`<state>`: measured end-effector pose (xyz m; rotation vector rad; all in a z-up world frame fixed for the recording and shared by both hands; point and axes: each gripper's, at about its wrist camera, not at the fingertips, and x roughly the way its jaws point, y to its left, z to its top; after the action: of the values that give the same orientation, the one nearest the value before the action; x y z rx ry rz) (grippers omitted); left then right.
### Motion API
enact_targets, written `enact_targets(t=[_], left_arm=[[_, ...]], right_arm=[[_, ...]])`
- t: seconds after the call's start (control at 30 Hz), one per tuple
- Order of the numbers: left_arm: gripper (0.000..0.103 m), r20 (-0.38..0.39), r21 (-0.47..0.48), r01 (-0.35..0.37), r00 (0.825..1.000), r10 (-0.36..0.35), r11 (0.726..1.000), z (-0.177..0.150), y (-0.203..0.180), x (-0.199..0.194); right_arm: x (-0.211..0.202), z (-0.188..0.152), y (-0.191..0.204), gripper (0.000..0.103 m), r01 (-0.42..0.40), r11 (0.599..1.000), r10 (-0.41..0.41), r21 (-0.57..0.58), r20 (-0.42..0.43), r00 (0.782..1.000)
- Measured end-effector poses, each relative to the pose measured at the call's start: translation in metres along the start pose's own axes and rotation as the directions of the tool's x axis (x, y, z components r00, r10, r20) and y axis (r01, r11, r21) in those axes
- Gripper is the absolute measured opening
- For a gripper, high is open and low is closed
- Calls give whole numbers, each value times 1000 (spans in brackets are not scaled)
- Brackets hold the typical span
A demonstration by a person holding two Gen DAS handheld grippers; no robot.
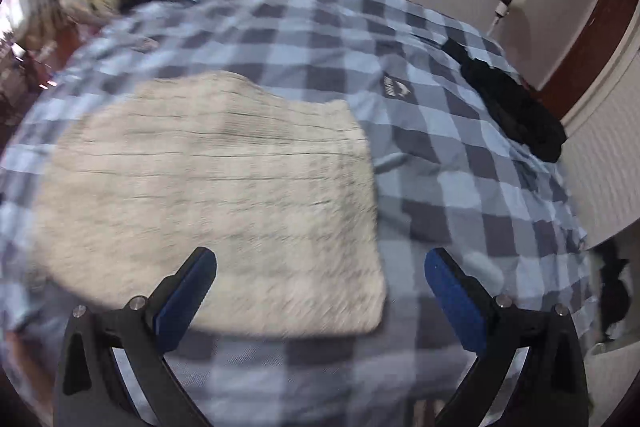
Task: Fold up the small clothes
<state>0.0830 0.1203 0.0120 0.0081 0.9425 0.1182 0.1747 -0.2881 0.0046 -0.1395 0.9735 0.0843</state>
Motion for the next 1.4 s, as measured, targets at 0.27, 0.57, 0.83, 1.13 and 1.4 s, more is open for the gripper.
enact_targets(t=[0.27, 0.57, 0.83, 1.13, 1.4], left_arm=[[103, 66, 73, 89, 993, -94, 993, -41, -35, -51], [103, 17, 29, 155, 988, -156, 987, -50, -43, -40], [103, 37, -21, 163, 986, -162, 986, -51, -38, -44], [103, 74, 46, 131, 988, -134, 990, -53, -49, -55], [103, 72, 127, 99, 992, -109, 987, -58, -66, -54]], right_arm=[[-31, -43, 24, 102, -11, 996, 20, -84, 103, 994], [-11, -80, 36, 102, 38, 988, -17, -152, 139, 990], [-11, -84, 37, 102, -17, 989, 42, -145, 173, 984], [-7, -86, 38, 102, -50, 989, 70, -141, 140, 988], [-8, -86, 38, 102, -63, 988, 83, -142, 141, 987]])
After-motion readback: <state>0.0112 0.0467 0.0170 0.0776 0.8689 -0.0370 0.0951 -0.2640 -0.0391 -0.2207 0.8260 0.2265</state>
